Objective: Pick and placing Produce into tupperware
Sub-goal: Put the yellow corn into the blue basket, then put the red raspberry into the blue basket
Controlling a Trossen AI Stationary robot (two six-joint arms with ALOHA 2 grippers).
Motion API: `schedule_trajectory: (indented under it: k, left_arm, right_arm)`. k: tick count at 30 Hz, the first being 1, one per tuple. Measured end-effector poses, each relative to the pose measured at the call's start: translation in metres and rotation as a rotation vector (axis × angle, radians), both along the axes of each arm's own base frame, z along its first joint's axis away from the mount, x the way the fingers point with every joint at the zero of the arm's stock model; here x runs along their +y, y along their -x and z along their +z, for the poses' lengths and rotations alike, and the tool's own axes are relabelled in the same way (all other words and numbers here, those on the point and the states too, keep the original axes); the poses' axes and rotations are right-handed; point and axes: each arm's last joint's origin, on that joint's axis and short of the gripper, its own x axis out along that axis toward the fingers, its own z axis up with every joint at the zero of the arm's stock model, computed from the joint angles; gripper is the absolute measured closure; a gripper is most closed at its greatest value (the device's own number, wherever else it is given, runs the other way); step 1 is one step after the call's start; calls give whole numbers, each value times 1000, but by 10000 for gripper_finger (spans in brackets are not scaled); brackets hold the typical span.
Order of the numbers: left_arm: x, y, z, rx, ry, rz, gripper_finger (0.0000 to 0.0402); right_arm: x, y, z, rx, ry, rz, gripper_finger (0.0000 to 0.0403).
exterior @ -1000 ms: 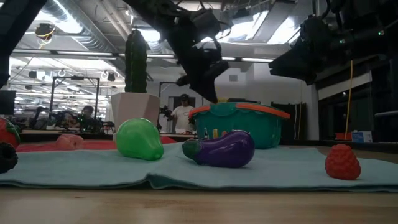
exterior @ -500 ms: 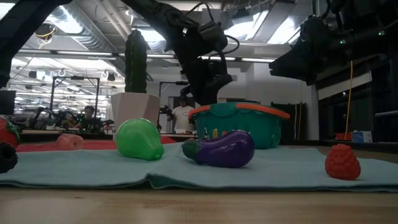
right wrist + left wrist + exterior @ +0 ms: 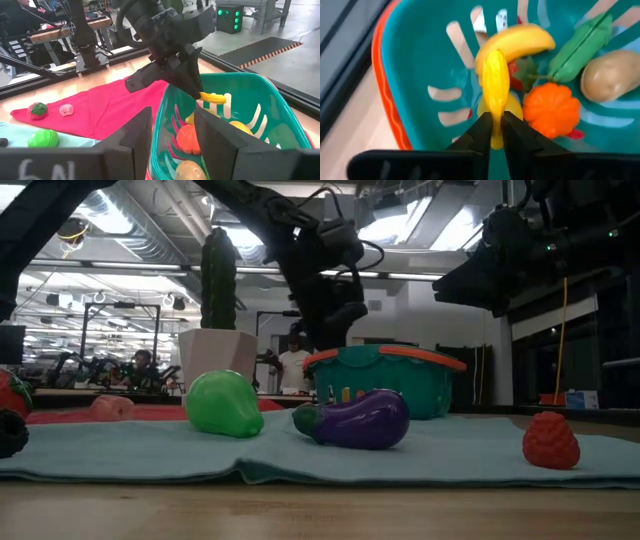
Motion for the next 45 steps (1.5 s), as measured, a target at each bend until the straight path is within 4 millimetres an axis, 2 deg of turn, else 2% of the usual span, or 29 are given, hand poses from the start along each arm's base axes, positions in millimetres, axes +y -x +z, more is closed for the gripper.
schedule_trajectory:
  k: [13, 18, 22, 30, 39, 45]
  left_arm:
    - [-8, -13, 15, -61, -128, -145, 298]
    - [-9, -12, 36, -81, -173, -148, 297]
    - [-18, -5, 46, -93, -178, -165, 311]
    - [-55, 25, 55, -187, -204, -228, 342]
    - [-100, 95, 58, -424, -232, -282, 363]
    - [-125, 140, 32, -532, -220, -330, 368]
  right_arm:
    - [0, 0, 0, 4, 0, 0, 253]
    - [0, 0, 0, 6, 2, 0, 253]
    - [0, 0, -1, 19, 24, 20, 253]
    - [2, -2, -3, 45, 38, 75, 253]
    - [4, -4, -4, 39, 26, 155, 253]
    - [5, -3, -6, 55, 14, 184, 253]
